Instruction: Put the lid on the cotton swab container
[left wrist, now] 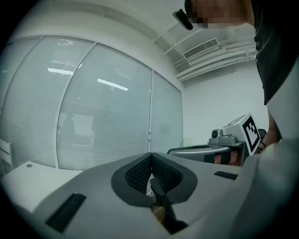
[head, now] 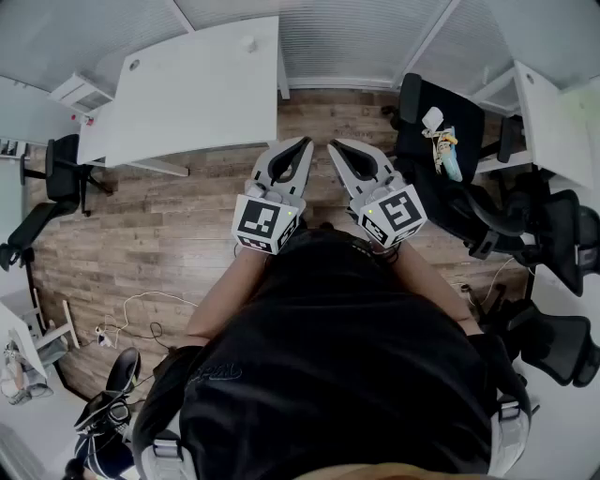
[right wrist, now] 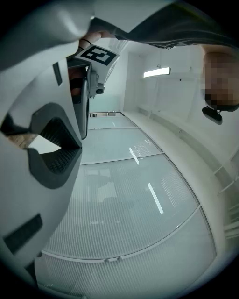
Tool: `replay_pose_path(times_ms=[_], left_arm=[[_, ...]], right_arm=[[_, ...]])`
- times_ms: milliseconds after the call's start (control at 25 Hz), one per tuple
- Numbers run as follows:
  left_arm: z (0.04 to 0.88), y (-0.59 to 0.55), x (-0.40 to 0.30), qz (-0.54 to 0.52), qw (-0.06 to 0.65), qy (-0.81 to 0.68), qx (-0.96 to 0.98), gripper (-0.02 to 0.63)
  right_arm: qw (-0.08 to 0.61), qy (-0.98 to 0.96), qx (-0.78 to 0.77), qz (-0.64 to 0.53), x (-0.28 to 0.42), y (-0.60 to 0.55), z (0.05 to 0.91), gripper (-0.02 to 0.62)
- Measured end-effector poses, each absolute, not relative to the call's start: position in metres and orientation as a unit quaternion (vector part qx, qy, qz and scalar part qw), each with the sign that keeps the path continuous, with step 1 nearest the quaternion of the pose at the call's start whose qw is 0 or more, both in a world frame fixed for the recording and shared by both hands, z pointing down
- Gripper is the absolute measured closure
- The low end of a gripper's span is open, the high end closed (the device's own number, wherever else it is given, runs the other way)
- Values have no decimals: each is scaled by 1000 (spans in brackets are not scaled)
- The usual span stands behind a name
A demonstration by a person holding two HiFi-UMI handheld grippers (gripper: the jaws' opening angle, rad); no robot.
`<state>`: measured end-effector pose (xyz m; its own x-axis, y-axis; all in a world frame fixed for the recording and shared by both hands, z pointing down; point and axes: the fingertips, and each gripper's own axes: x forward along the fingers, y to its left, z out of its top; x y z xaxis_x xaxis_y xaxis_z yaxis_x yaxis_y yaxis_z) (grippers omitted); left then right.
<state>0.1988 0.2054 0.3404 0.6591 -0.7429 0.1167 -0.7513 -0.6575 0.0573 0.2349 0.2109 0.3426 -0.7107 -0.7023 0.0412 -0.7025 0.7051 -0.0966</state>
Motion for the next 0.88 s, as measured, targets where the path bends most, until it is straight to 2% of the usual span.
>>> replay_pose_path(times_ms=[440, 880], left_arm=[[347, 192, 196, 41, 59, -395, 916, 591], [350, 128, 161, 23, 61, -391, 918, 591]], right_arm=[[1, -924, 377, 64, 228, 197, 350, 573], [-19, -929, 364, 66, 193, 133, 350, 572]])
